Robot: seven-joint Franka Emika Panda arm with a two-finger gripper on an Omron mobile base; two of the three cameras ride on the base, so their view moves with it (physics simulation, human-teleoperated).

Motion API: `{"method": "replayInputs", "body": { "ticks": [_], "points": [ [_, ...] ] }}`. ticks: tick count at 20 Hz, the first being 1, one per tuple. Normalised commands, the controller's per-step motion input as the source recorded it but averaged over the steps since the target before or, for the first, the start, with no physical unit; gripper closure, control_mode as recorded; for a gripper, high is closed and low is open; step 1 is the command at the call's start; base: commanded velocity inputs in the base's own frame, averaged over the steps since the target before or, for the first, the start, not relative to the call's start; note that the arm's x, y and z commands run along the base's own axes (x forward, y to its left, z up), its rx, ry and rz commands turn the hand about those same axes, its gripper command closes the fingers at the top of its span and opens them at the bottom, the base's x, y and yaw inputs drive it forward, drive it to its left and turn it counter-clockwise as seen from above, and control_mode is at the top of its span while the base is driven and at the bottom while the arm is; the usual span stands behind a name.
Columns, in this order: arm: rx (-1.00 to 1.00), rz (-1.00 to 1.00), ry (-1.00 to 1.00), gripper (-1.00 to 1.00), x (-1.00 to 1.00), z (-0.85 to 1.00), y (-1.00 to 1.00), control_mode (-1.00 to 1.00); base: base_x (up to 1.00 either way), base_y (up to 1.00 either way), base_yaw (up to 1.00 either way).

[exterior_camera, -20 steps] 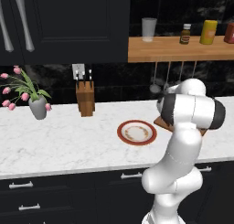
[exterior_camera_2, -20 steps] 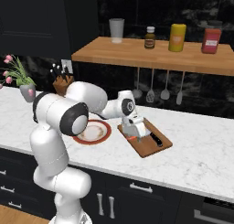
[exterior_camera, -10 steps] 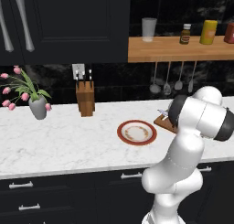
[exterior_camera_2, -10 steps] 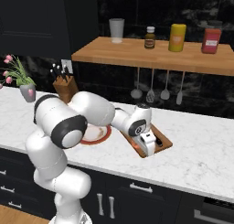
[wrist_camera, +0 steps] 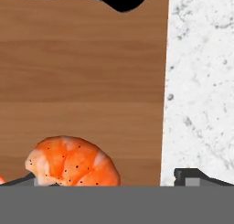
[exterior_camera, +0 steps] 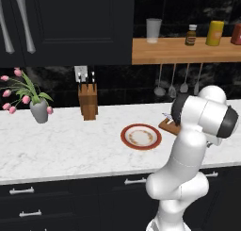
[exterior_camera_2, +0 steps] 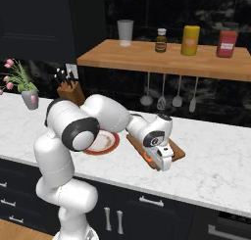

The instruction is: Pick up the knife from the drawer and place it on the cutting board. Then place the meat from the plate to the cutting board.

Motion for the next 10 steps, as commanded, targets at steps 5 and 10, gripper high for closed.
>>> {"method": "replayInputs", "body": {
  "ticks": [5, 10],
  "points": [
    [0.04, -0.03, 0.02, -1.00, 0.00, 0.00, -0.01, -1.00, 0.00, 0.00, 0.00],
    [0.00, -0.03, 0.00, -1.00, 0.11, -0.02, 0.00, -1.00, 0.00, 0.00, 0.00]
  ]
}}
